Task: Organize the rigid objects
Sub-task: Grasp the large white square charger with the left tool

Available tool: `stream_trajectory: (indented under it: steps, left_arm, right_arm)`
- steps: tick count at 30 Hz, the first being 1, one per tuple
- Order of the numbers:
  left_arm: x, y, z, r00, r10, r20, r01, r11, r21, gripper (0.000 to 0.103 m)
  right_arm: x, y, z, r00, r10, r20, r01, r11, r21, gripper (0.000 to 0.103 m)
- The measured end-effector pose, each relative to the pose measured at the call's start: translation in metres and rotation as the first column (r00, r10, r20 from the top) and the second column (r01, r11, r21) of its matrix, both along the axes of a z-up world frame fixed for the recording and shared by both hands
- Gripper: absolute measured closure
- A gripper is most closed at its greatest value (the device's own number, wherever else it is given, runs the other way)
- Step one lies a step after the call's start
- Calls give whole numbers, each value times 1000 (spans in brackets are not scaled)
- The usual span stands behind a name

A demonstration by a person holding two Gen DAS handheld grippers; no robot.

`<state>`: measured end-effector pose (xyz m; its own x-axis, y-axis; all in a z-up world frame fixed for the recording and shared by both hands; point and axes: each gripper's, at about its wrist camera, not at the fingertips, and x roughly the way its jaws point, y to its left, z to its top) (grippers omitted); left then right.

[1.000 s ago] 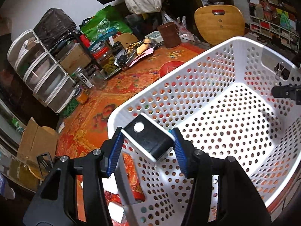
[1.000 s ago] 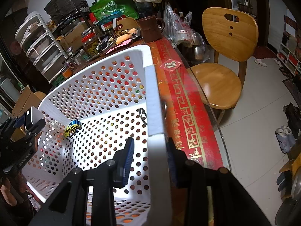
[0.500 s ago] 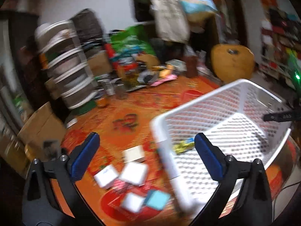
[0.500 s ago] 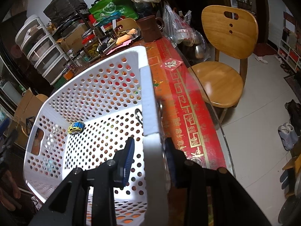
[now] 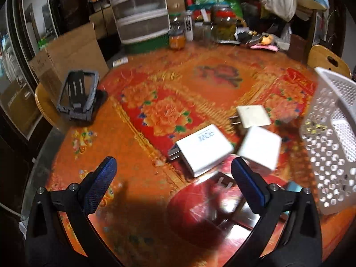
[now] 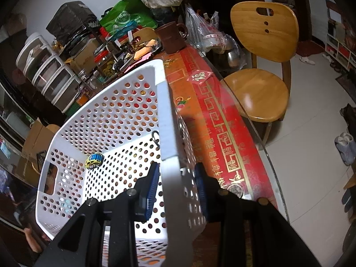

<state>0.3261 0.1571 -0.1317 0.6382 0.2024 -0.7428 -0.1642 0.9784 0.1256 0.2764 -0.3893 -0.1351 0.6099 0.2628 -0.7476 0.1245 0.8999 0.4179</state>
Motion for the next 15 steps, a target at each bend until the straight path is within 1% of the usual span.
stream_trajectory:
  steps: [2,5,9,13,15]
  left_arm:
    - [11,4,-11,1000,2,-21,-2,1000,-4,2]
    - [24,8,-23,999,-3,-32,2,999,-40,2]
    - [41,6,-31,999,-6,-48,4,999,-45,2]
    - [49,2,-32,999,-10,-52,7,999,-50,2]
    - [51,0,-32,999,-11,-52,8,999,-51,2]
  right_arm:
    - [-1,-2,0,1000,-5,2,5,1000,14,71]
    - [-2,-3,0,1000,-12,10,12,1000,29,72]
    - [-5,-7,2,1000,-20,19,19,999,44,78]
    - [-12,-13,6,999,-28,40,26,998,62,88]
    - [-14,-12,7,999,-23,48,21,999,48,89]
